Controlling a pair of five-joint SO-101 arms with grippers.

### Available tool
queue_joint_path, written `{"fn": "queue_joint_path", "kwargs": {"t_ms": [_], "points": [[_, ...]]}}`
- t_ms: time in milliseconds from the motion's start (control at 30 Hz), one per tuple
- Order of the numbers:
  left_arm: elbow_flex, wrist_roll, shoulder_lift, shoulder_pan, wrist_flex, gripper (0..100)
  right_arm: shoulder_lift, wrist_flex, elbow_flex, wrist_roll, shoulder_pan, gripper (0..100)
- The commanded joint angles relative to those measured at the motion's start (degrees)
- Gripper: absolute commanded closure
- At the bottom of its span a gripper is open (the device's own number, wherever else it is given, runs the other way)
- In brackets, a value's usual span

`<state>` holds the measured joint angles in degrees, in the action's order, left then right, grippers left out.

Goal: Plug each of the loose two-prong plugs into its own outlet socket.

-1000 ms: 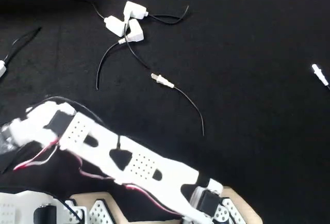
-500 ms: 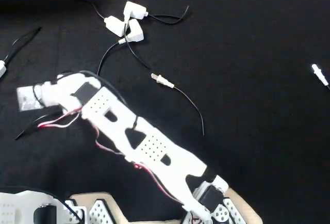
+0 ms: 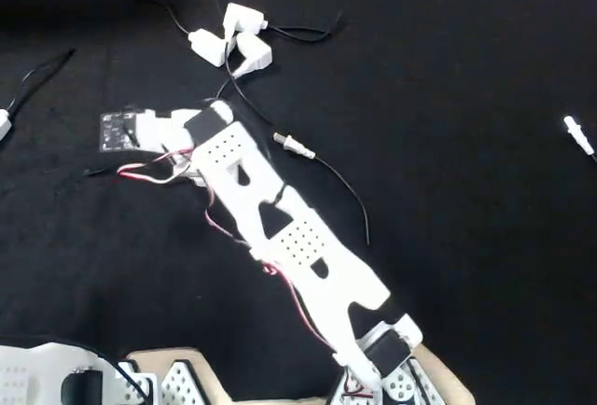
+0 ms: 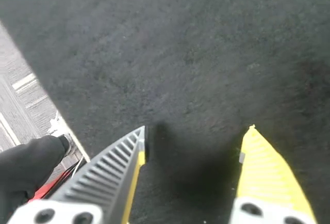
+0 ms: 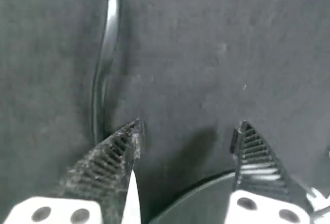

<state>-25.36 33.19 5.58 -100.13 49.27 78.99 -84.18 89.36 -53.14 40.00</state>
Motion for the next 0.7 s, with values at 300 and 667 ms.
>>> {"fn": "queue_joint_path", "kwargs": {"t_ms": [300,667], "points": [[0.0,0.3,-2.3,4.3,-0.7,71,-20.1,-16.6,5.8,11.4,5.7,71.6],[-5.0,-0.1,-3.0,12.7,-0.6,71,-41.1,-17.1,-11.8,21.2,-21.8,71.6]]}}
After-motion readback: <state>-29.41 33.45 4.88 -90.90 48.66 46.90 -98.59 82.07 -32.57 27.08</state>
